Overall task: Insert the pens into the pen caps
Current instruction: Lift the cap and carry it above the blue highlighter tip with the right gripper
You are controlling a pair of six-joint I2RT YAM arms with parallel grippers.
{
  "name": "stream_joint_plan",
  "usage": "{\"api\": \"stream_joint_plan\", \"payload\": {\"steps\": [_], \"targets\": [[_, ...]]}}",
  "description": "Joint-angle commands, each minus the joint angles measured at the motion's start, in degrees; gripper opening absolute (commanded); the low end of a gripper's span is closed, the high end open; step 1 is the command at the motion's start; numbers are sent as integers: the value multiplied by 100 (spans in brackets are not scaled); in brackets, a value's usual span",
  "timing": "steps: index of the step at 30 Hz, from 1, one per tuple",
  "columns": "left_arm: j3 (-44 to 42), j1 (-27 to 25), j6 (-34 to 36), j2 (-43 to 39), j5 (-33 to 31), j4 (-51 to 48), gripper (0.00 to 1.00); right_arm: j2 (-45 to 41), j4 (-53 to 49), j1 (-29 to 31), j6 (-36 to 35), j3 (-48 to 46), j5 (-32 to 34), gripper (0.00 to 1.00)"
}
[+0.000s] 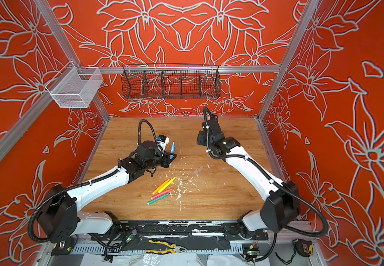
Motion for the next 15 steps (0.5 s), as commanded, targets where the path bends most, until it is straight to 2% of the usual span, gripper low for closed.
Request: {"api": "stream_joint_plan", "payload": {"steps": [1,9,15], "targets": [[138,-175,196,77,195,245,0,-569,1485,-5,255,-1000,-131,5],[237,-465,339,156,247,230,0,-1417,2093,-5,171,-1732,-91,4],[268,-480,347,247,445,281,0,-1560,2372,-5,284,-1885,-554,4]]}}
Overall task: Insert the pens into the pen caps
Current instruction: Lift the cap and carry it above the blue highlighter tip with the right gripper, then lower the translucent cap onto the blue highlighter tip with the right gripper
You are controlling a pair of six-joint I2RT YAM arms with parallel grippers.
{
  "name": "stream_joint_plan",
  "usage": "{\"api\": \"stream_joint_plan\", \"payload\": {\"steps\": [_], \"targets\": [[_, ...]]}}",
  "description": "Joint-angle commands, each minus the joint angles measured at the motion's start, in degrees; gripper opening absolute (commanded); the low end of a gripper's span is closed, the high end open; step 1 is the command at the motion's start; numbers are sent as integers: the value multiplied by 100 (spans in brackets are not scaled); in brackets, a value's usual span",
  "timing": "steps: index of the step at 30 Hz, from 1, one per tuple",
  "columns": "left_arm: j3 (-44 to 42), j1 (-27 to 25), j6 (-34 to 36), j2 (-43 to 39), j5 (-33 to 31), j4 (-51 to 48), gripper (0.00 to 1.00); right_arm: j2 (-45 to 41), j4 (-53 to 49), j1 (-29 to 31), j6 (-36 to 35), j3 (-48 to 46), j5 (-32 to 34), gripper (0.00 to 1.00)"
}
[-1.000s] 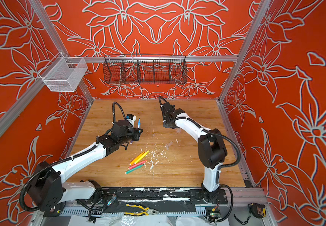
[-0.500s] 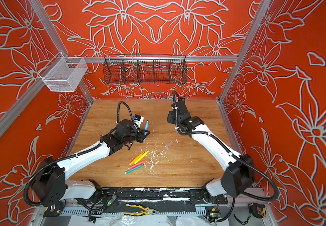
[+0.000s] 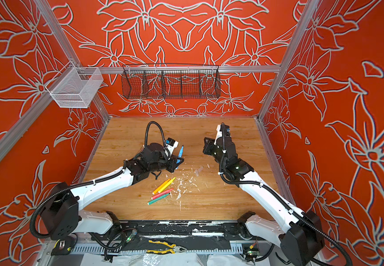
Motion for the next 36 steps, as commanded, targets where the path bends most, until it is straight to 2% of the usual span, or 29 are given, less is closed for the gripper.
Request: {"api": "stream_joint_plan", "payload": {"steps": [1,8,13,17,36], "targets": [[129,-41,112,75,205,222,0,-34,414,1,157,-91,-473,4],[65,-102,147,56,316,389,0,75,1216,2,762,-425,-1197,4],[61,-133,1,103,447,484,0,403,2212,11,1350,-709,-1812,3],[106,-171,-37,173,508,484,0,445,2666,49,1455,-947,-1812,3],[108,-217,-53,115,434,451,0,942,2986,300,1604,-869,-2049,3]]}}
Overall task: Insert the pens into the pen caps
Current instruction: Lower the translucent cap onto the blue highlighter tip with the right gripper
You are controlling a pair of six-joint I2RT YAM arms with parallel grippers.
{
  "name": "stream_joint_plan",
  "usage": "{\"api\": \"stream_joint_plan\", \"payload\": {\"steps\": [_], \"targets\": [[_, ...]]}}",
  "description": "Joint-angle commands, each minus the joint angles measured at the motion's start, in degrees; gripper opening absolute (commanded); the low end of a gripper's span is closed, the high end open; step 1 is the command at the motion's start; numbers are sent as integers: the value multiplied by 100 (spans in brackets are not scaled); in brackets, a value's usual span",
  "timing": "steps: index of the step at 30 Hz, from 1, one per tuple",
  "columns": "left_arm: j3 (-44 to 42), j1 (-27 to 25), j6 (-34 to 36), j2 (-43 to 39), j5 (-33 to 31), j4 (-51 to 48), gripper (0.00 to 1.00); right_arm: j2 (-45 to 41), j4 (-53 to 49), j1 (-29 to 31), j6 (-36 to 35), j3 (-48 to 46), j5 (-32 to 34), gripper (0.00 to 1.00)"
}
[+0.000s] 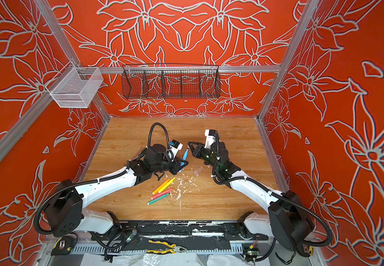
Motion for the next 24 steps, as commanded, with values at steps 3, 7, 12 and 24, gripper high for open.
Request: {"api": "stream_joint_plan", "payload": {"steps": [3,7,12,24], "targets": [[109,-35,-32,-69,-2,153,0,-56,276,68,44,32,-140,3],[99,-35,-39,-87,-22,154,0,-101,220,94,4,9,-101,3],[61,-37,-59,-158,-90,167,0,-117,236,146,4,-107,-142,3],[-36,-31,-234,-241,-242,247,0,-374,302,548,-356,-518,75,3]]}}
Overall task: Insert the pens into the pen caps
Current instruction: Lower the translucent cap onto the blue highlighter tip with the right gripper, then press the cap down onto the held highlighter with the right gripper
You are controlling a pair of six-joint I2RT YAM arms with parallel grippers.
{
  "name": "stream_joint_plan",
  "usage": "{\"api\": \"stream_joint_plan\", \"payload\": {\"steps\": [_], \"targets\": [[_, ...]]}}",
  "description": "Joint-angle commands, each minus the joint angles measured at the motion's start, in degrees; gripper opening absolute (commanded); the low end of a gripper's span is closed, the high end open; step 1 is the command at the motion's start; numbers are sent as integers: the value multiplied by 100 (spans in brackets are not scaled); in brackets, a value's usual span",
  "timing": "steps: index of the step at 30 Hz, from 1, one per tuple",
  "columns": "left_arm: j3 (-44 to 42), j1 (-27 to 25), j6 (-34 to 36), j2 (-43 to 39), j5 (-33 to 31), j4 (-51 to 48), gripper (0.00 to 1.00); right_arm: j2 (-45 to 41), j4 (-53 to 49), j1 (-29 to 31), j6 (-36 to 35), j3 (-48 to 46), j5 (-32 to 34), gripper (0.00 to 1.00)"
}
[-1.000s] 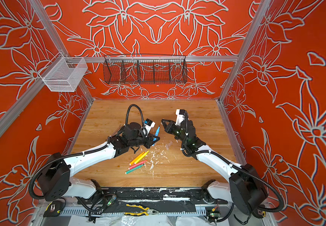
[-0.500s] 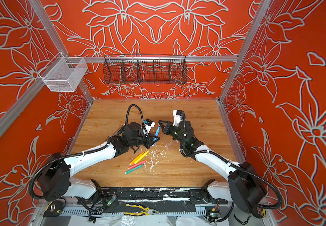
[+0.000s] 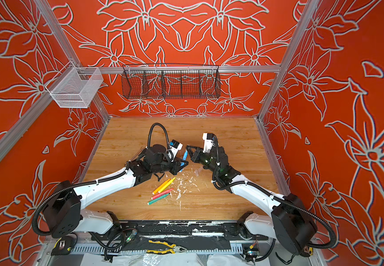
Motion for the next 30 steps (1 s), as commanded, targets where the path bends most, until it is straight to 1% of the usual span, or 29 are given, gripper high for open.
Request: {"api": "stream_joint_plan", "payload": {"steps": [1,6,8,10,13,18,19,22,27,30], "targets": [[-42,13,-105,-141,-71,285,0,-84,59,221,-175,-145,-47,3],[-121,22,-181,-210,23,413,0,17,64,422,-317,-211,73,5],[-132,26,-176,-233,-3,415,0,40,13,456,-328,-205,119,16],[-139,22,-156,-259,-45,402,0,23,-7,473,-334,-209,169,31],[-140,24,-124,-273,-77,389,0,-128,-97,475,-359,-256,285,50],[-104,22,-45,-269,-67,328,0,-646,-424,464,-422,-399,790,69],[-88,22,-10,-265,-65,303,0,-759,-615,461,-438,-383,927,71],[-79,14,57,-300,-43,270,0,-1001,-1000,399,-464,-304,1150,71],[-58,-25,133,-291,-56,235,0,-1199,-1239,194,-416,-175,1006,71],[22,-128,228,-231,-107,154,0,-1206,-1632,135,-416,51,1033,71]]}}
